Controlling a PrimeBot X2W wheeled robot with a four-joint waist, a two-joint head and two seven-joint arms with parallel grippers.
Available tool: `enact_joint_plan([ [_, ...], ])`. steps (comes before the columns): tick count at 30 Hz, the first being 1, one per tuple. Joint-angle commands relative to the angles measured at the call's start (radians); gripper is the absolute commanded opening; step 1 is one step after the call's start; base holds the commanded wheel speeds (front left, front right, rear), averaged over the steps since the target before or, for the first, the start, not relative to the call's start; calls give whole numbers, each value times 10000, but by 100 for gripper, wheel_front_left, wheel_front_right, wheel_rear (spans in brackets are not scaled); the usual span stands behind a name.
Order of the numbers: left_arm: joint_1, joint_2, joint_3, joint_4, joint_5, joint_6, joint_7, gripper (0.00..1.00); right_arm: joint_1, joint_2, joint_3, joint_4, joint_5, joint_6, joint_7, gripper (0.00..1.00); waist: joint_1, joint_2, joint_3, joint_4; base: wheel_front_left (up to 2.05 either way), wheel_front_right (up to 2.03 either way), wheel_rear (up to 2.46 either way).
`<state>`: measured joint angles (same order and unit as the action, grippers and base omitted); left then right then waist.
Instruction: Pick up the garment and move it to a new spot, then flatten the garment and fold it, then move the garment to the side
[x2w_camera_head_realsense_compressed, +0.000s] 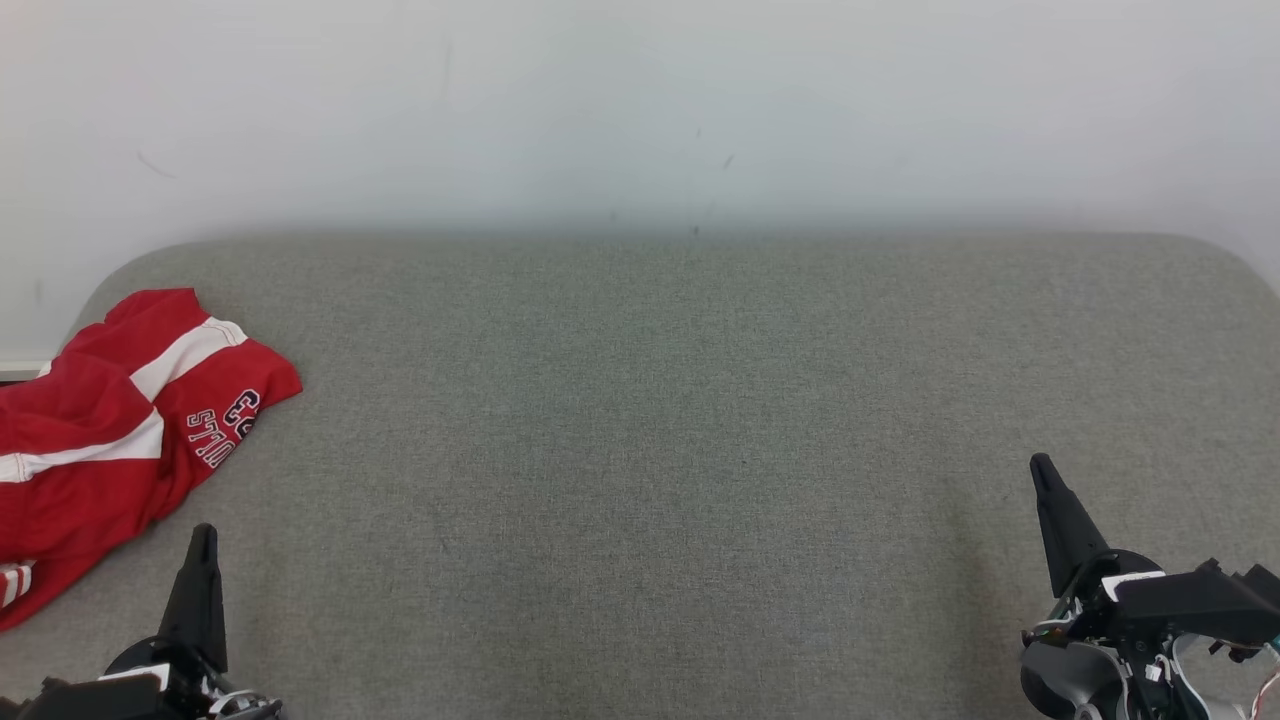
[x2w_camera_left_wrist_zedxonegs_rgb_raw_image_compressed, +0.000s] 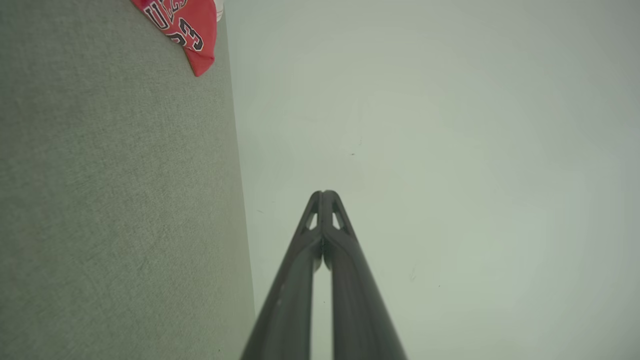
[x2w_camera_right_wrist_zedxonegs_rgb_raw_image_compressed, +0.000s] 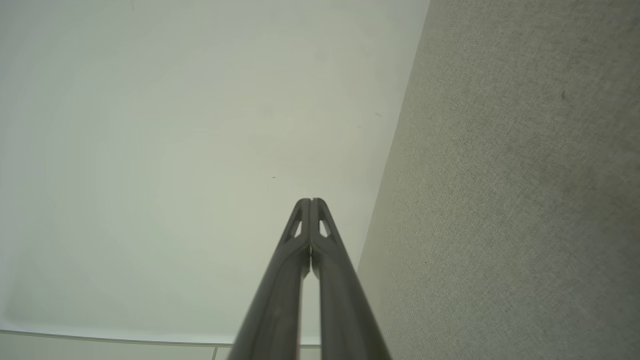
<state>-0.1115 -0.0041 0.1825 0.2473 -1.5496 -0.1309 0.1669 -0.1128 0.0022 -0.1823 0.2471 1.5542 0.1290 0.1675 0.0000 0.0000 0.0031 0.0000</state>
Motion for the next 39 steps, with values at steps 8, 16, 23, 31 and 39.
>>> enact_joint_plan([
  [8,317,-136,-85,334,25,0,-85,100,353,86,109,341,-15,-17,-73,100,0,0,2,-1,0,0,0],
  [16,362,-73,-432,197,390,0,-555,100,233,12,592,299,-371,-12,-546,100,0,0,12,1,0,0,0],
  [23,325,41,-727,240,1358,40,-932,100,81,-67,833,371,-1340,-8,-931,100,0,0,17,12,0,0,0],
  [31,223,185,-1086,205,3204,315,-1322,100,-39,-114,953,455,-2899,-3,-1321,100,0,0,31,41,0,0,0],
  [39,129,355,-1579,267,4818,442,-1639,100,-165,-160,1135,584,-4389,1,-1640,100,0,0,56,77,0,0,0],
])
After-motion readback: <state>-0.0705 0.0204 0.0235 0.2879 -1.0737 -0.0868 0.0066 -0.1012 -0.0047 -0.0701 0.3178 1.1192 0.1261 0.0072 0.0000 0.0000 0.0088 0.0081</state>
